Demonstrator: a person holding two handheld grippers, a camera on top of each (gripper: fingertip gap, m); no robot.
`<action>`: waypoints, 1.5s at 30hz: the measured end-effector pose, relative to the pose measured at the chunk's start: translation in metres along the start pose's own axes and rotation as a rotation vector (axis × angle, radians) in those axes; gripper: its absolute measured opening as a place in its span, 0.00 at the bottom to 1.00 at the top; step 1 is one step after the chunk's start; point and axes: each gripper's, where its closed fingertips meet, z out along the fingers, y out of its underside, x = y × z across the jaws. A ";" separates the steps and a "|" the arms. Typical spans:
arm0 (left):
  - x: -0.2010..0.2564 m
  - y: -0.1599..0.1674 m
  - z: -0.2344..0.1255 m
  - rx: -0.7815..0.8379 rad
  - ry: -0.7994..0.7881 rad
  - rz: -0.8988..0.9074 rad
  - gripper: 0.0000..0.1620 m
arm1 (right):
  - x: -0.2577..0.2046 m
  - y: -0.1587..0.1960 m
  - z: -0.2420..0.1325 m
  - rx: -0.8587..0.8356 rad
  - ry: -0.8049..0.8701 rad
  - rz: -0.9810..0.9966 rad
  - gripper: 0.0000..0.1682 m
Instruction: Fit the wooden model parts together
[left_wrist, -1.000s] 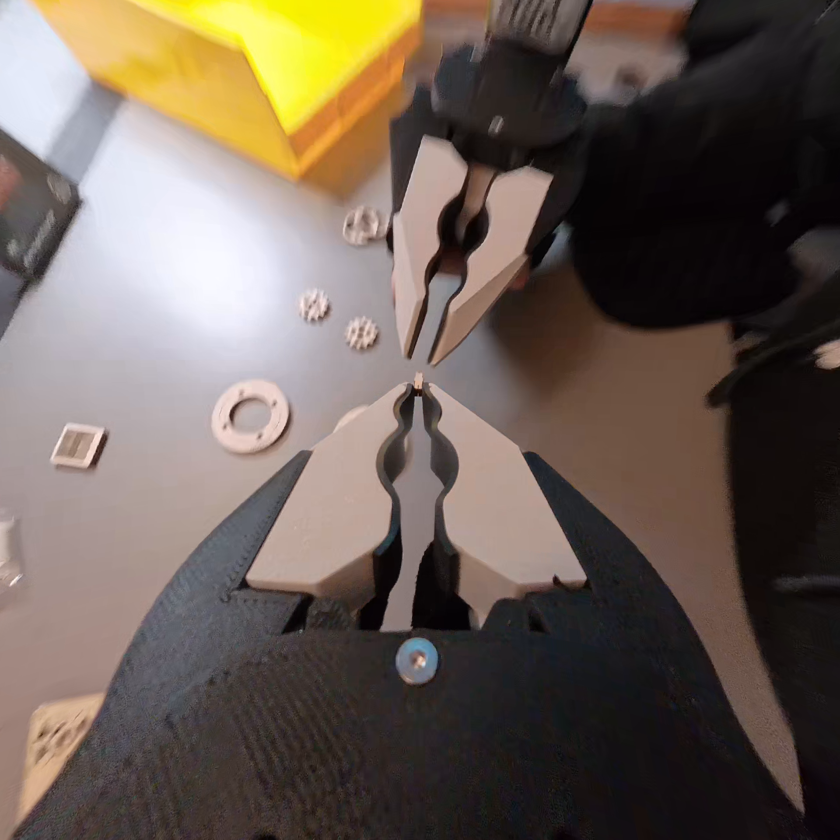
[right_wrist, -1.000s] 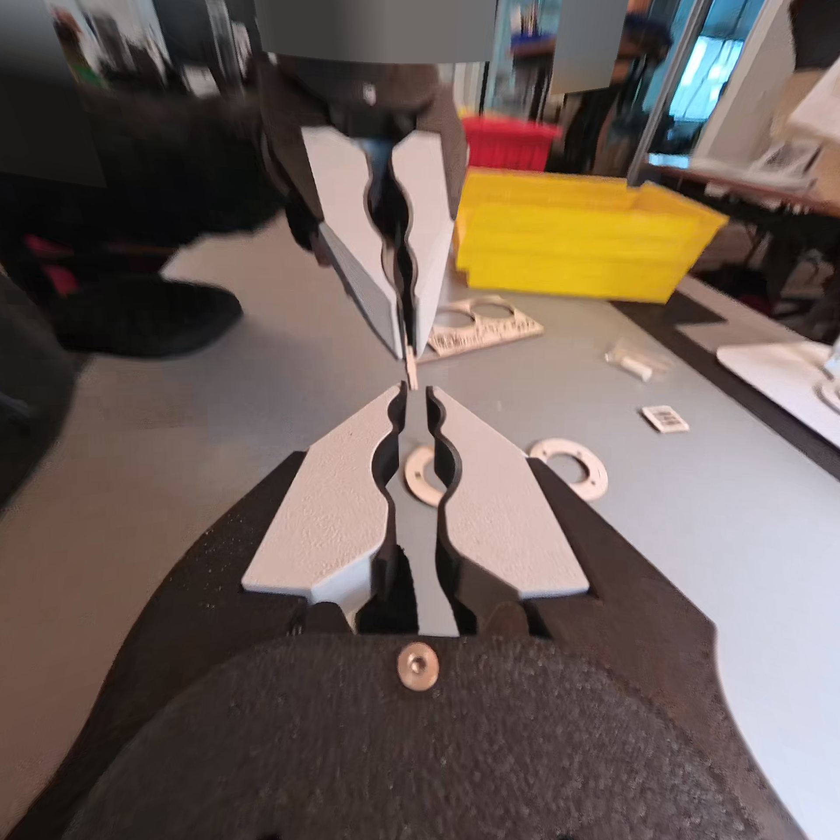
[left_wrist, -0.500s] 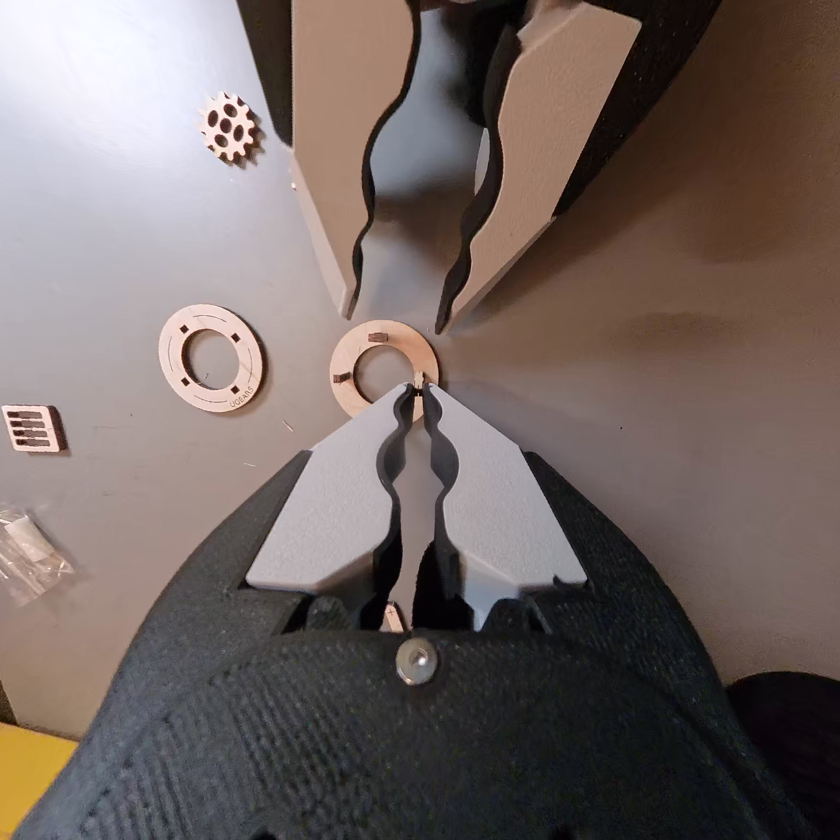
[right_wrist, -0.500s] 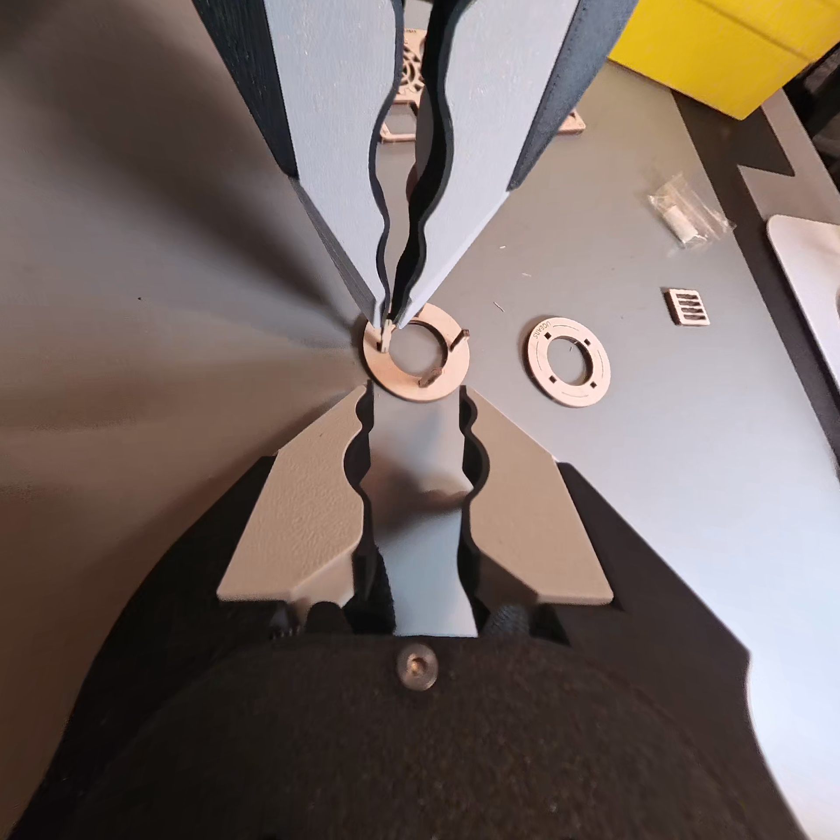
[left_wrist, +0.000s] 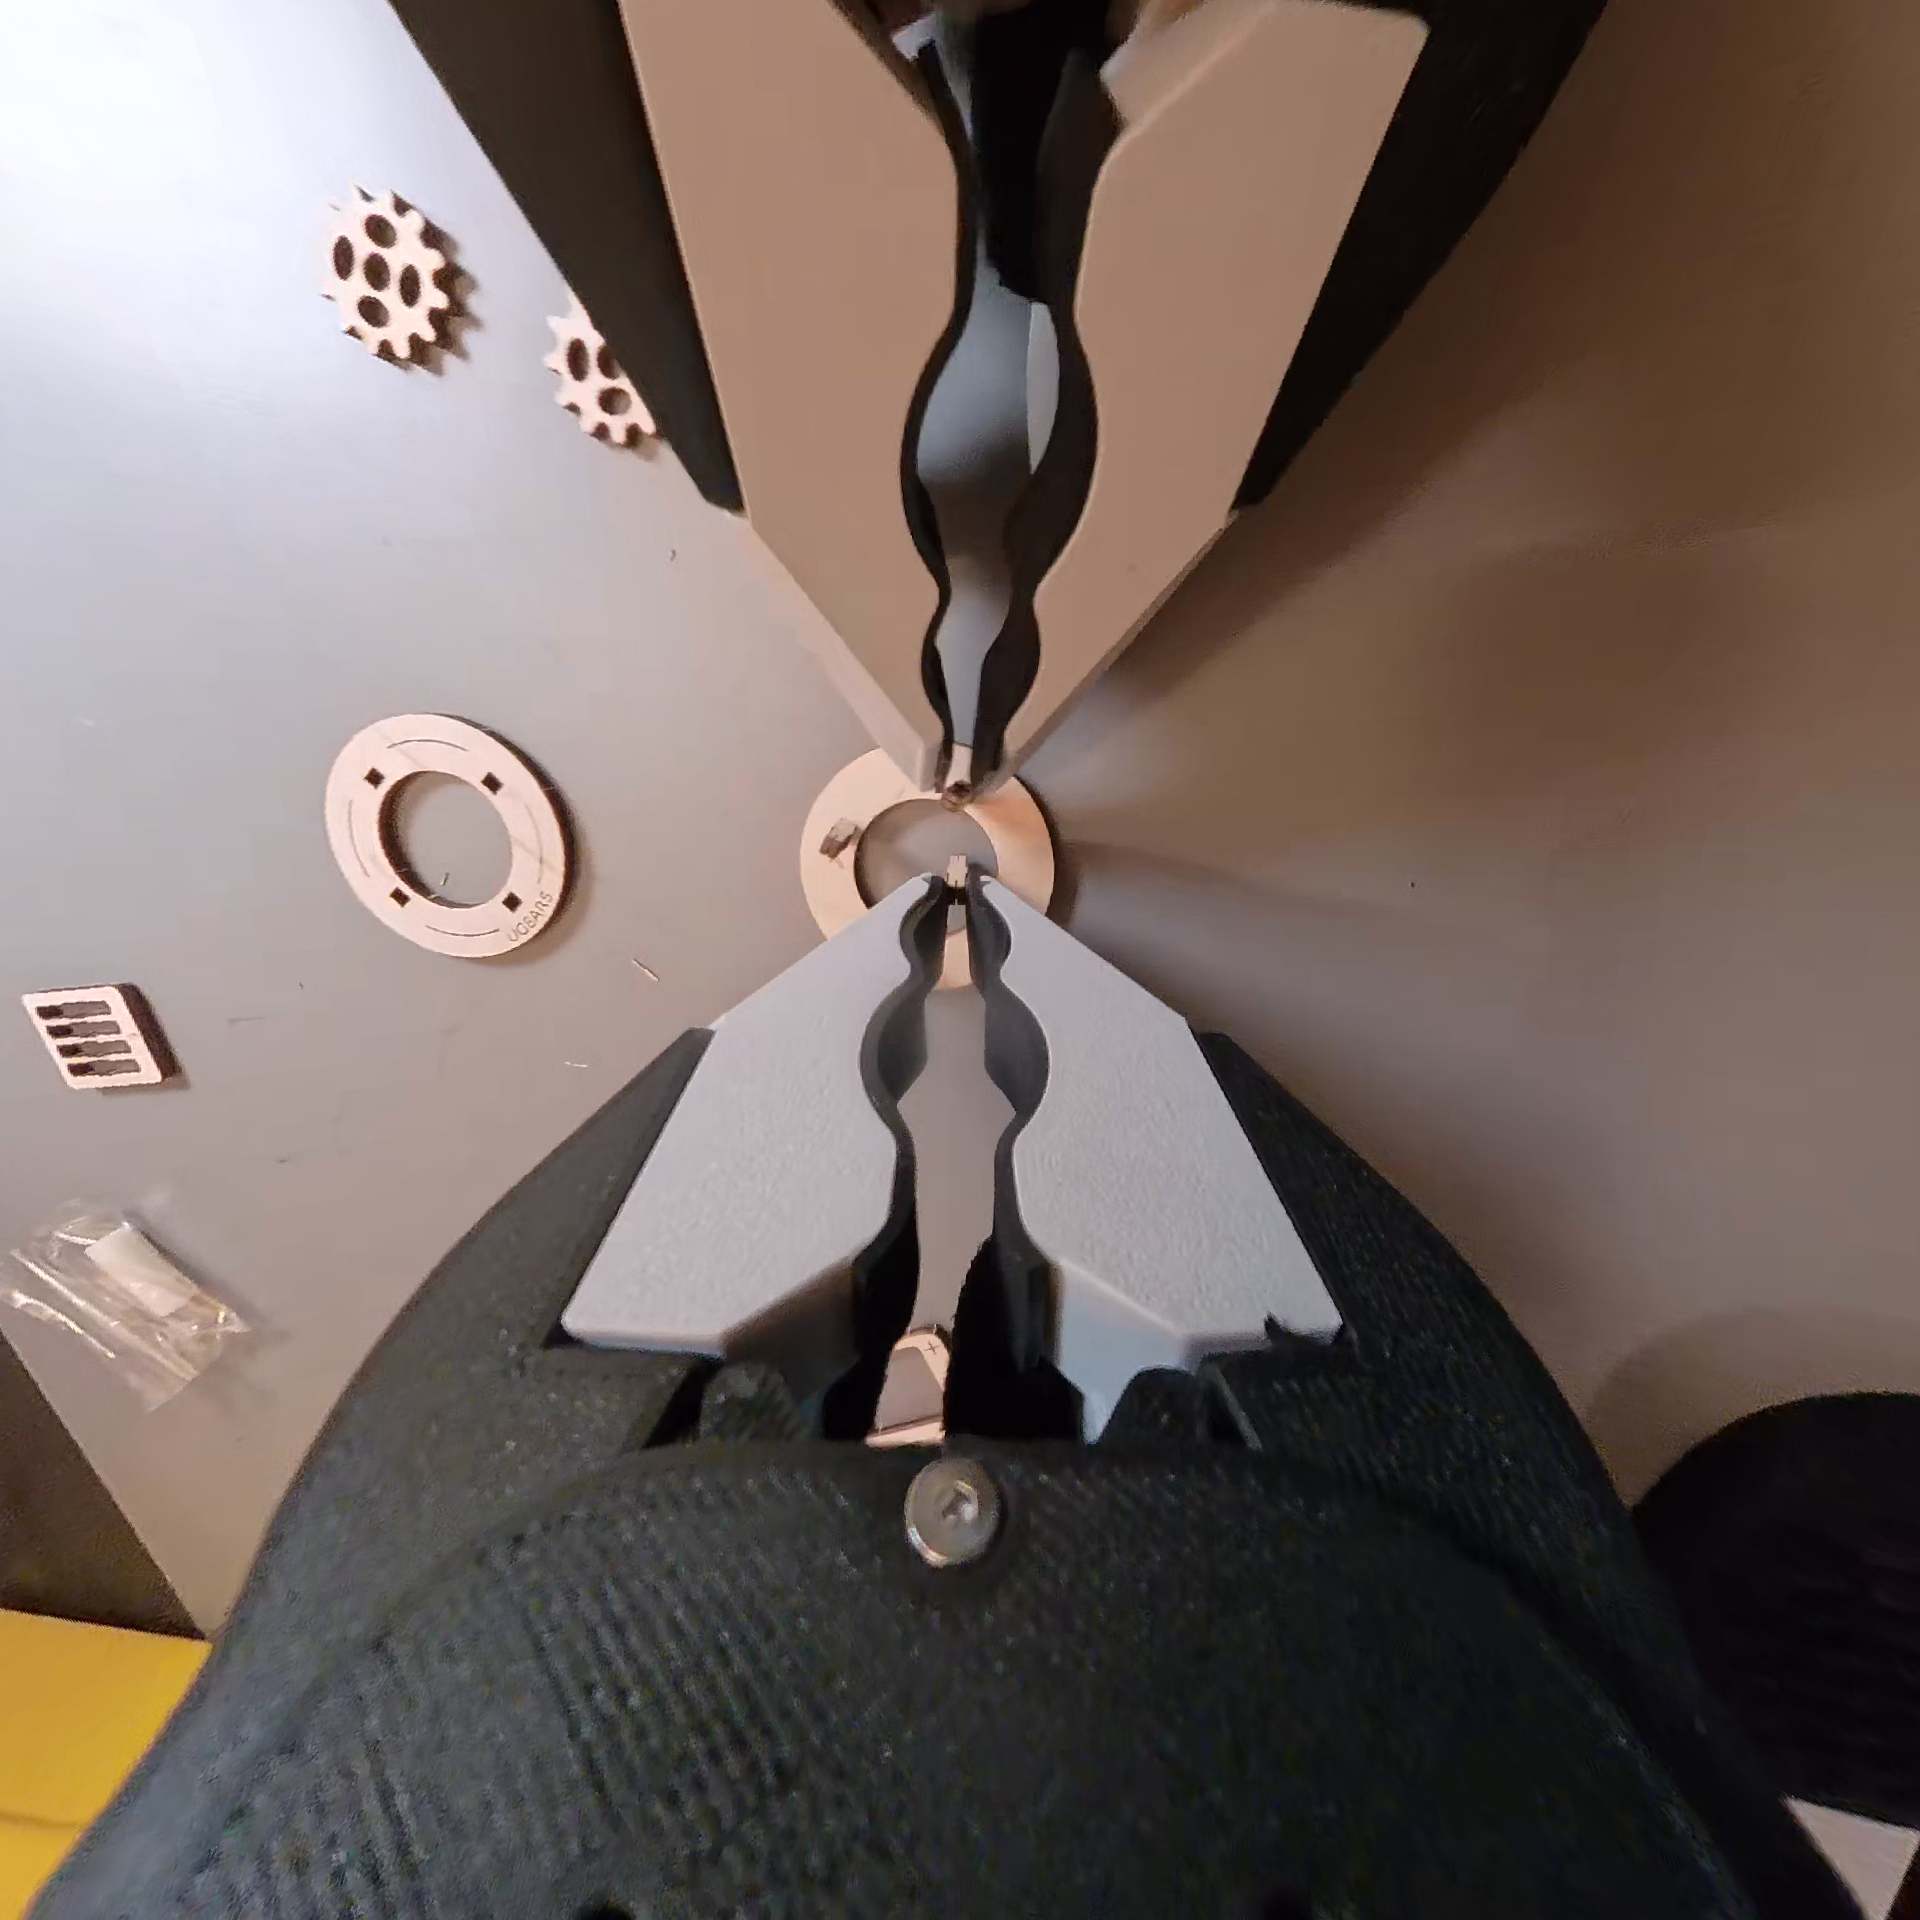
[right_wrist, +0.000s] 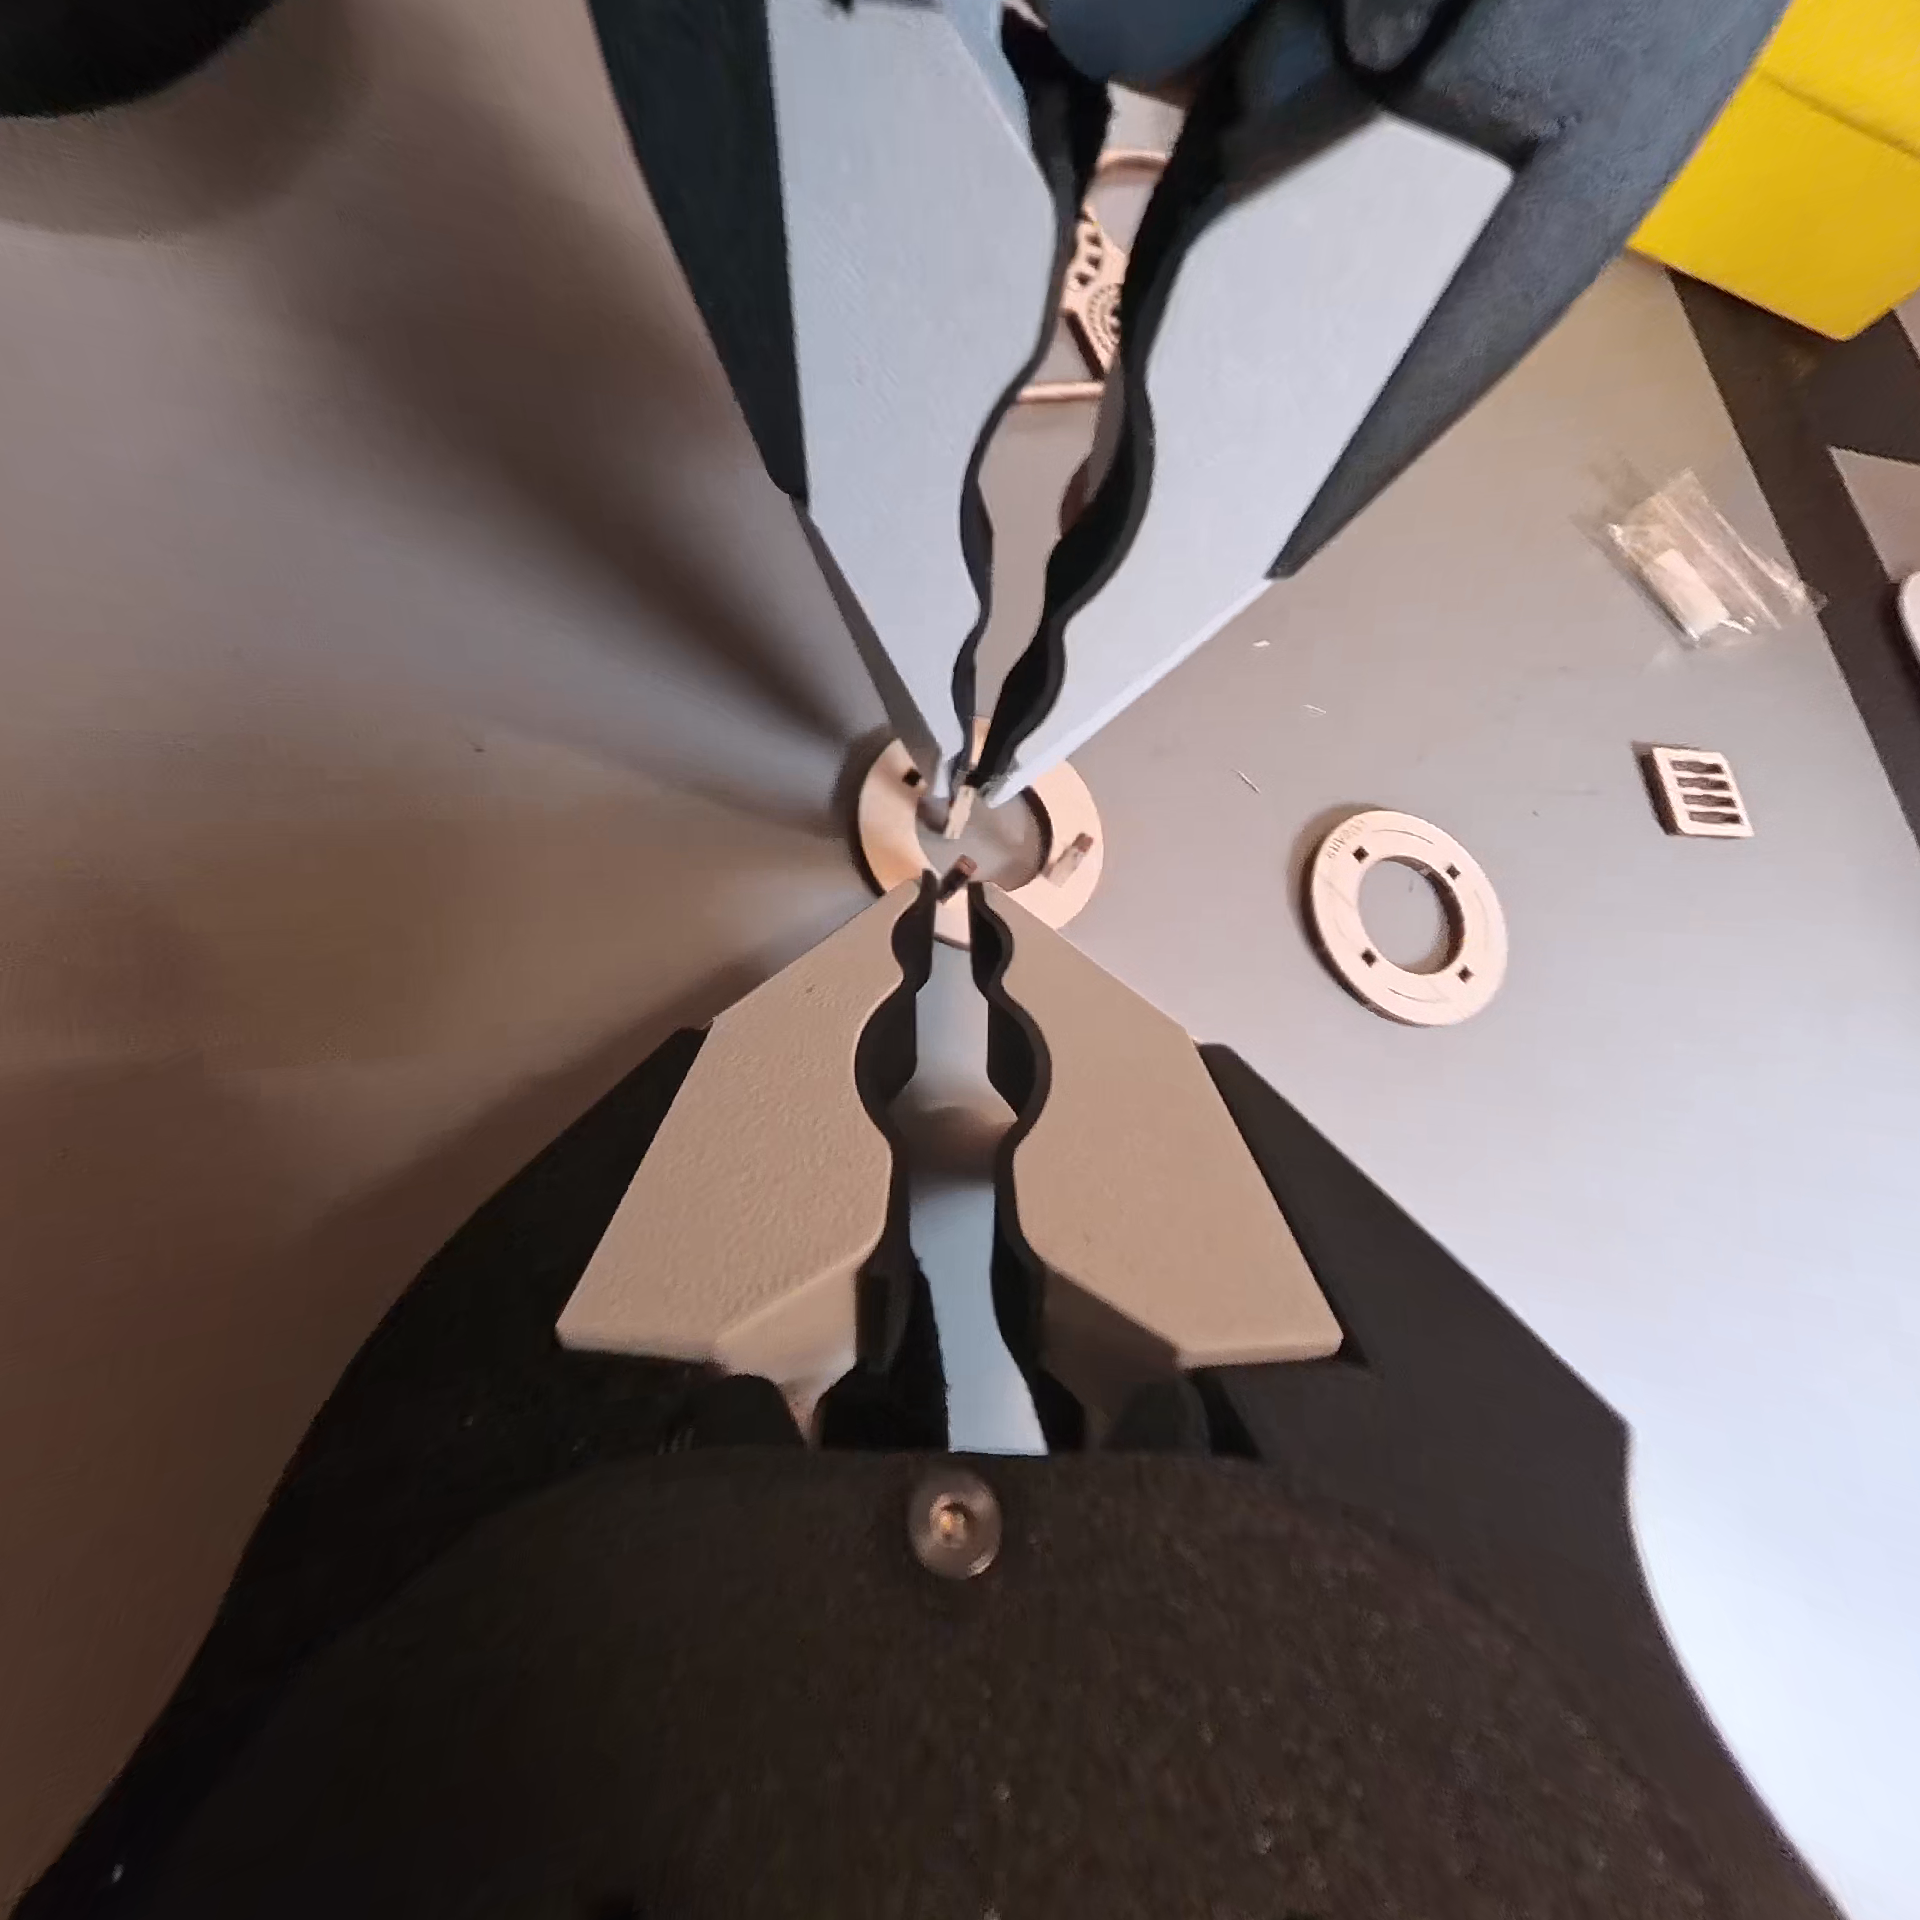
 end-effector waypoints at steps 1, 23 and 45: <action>0.001 0.001 0.000 -0.008 0.004 0.016 0.01 | -0.002 -0.001 0.000 0.006 -0.009 0.001 0.03; 0.014 0.014 -0.011 -0.036 0.104 0.299 0.01 | 0.004 0.001 -0.005 0.010 -0.028 0.031 0.02; 0.014 0.016 -0.007 -0.054 0.099 0.507 0.01 | 0.001 0.005 0.005 -0.030 -0.034 0.076 0.00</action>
